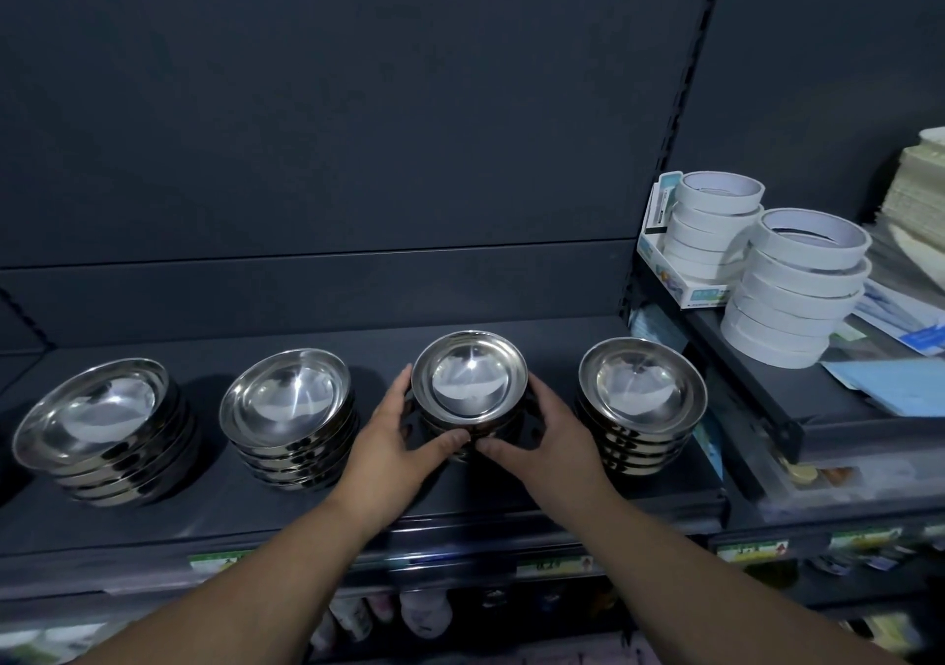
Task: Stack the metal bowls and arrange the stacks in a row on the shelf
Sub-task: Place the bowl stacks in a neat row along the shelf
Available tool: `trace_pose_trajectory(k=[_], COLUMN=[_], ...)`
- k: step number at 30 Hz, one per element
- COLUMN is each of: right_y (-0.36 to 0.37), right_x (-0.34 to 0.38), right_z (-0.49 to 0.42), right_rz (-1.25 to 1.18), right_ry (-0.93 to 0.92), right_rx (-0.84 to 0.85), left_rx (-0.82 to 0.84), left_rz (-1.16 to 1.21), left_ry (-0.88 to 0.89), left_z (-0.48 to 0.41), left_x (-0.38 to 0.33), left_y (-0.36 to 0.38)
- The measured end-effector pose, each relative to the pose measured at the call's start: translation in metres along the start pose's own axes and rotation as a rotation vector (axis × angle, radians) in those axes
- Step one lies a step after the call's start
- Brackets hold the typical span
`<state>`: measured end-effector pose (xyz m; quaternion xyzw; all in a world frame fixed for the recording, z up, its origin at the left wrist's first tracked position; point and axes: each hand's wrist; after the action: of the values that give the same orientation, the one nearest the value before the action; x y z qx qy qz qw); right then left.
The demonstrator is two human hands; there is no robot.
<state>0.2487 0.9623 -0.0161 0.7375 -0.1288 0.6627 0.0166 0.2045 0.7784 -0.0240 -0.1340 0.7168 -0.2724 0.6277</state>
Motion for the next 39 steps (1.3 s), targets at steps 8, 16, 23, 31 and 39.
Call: trace_pose_trajectory(k=[8,16,23,31,39], right_y=[-0.004,0.005,0.004,0.003,0.003], right_x=[-0.016,-0.018,-0.013,-0.01,-0.009], right_z=[0.008,0.009,0.009,0.01,0.008], right_rz=[0.296,0.295,0.29,0.276,0.236], right_ry=[0.153,0.098,0.085,0.083,0.036], right_rx=[0.056,0.104,0.091,0.097,0.066], left_rx=[-0.002,-0.027,-0.05,-0.045,-0.043], left_rz=[-0.016,0.024,-0.023,-0.081,-0.11], left_ry=[-0.109,-0.084,-0.075,-0.069,-0.054], left_z=[0.019,0.009,0.009,0.007,0.007], left_x=[0.013,0.01,0.011,0.01,0.01], left_y=[0.011,0.014,0.012,0.008,0.007])
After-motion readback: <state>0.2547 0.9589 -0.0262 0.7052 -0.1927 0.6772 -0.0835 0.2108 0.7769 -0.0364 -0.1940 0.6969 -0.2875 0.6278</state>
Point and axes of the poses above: each hand's wrist, its own z-axis away from the middle knuckle, its own y-axis out of the palm, x = y × z, and after that the axes turned 15 degrees about -z, right-handed
